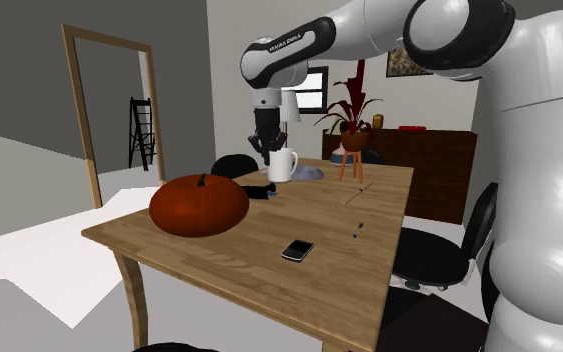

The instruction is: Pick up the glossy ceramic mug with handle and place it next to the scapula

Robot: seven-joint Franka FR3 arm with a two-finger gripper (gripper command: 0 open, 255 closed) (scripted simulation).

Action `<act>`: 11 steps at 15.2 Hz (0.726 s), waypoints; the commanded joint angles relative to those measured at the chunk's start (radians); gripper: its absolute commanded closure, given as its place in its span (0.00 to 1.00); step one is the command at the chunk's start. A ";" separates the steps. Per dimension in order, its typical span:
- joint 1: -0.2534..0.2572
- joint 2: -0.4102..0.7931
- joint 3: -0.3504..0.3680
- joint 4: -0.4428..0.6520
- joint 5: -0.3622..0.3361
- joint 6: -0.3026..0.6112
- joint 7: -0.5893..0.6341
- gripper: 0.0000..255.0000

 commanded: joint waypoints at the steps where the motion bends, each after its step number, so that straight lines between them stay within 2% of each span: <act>1: -0.017 0.059 -0.012 0.086 -0.002 -0.024 -0.034 1.00; 5: -0.049 0.196 -0.033 0.291 -0.004 -0.087 -0.098 1.00; 8: -0.071 0.331 -0.046 0.506 -0.005 -0.164 -0.146 1.00; 10: -0.081 0.466 -0.055 0.732 -0.007 -0.253 -0.181 1.00; 11: -0.080 0.572 -0.061 0.917 -0.008 -0.331 -0.199 1.00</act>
